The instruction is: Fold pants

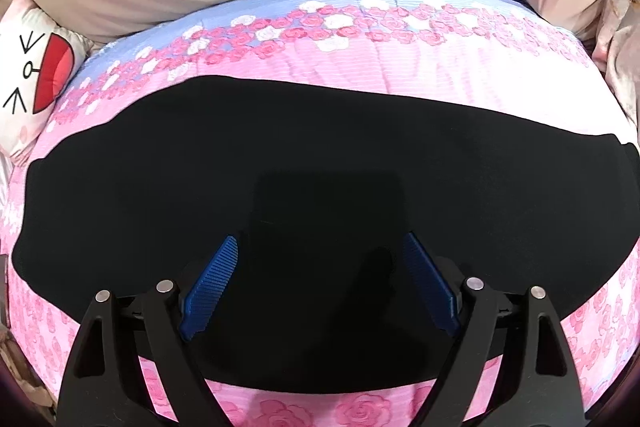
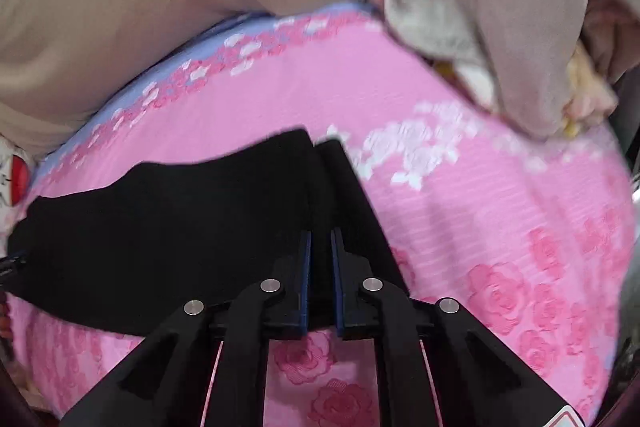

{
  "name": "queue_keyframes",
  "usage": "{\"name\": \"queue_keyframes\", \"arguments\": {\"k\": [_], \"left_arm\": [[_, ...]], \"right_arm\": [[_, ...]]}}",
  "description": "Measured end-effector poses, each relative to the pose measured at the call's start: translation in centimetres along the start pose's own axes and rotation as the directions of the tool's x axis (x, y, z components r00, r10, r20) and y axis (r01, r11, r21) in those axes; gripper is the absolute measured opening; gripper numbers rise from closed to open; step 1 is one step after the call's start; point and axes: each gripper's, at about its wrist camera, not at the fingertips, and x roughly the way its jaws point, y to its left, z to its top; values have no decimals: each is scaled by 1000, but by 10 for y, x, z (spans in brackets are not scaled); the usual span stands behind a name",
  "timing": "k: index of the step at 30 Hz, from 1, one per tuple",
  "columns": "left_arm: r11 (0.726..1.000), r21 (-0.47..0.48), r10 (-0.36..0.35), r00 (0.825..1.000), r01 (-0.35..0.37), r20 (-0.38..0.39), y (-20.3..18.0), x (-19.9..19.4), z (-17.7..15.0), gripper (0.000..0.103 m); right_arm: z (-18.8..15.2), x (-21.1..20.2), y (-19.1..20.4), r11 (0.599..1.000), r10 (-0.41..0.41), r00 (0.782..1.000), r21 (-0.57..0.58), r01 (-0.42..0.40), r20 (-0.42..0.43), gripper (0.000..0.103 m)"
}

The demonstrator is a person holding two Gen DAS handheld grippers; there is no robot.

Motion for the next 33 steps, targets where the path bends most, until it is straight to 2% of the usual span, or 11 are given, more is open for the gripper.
{"name": "queue_keyframes", "arguments": {"k": [3, 7, 10, 13, 16, 19, 20, 22, 25, 30, 33], "left_arm": [[1000, -22, 3, 1000, -2, 11, 9, -1, 1, 83], [1000, -4, 14, 1000, -14, 6, 6, 12, -1, 87], [1000, 13, 15, 1000, -15, -2, 5, 18, -4, 87], [1000, 9, 8, 1000, -9, 14, 6, 18, -5, 87], [1000, 14, 13, 999, -14, 33, 7, 20, -4, 88], [999, 8, 48, 996, -49, 73, 17, 20, 3, 88], [997, 2, 73, 994, -74, 76, 22, 21, 5, 88], [993, -36, 117, 989, -115, 86, 41, 17, 10, 88], [991, -94, 112, 983, -99, 146, 74, -2, 8, 95], [966, -176, 213, 969, -189, 129, 133, 5, 5, 96], [944, -294, 192, 975, -151, 116, 190, -4, -2, 96]], "right_arm": [[-2, -31, -5, 995, -101, 988, 13, 100, 118, 6], [-20, 5, -20, 993, -114, 993, 42, 114, -3, 13], [-11, -31, -15, 987, -144, 986, 88, 136, 85, 20], [8, -54, 8, 997, -50, 985, 69, 39, 165, 22], [24, -8, 38, 993, 117, 992, -12, -117, 36, 17], [32, 68, 38, 999, 10, 995, -51, -16, -101, 11], [37, 69, 31, 999, 38, 997, -14, -39, -62, 9], [47, 61, 18, 995, -15, 998, 99, 20, -54, 1], [39, 25, 24, 994, 6, 1000, 109, -8, 17, 12], [8, 37, 15, 986, -89, 994, 133, 96, -57, 9], [0, 6, 22, 977, -137, 991, 168, 135, -2, 22]]}}
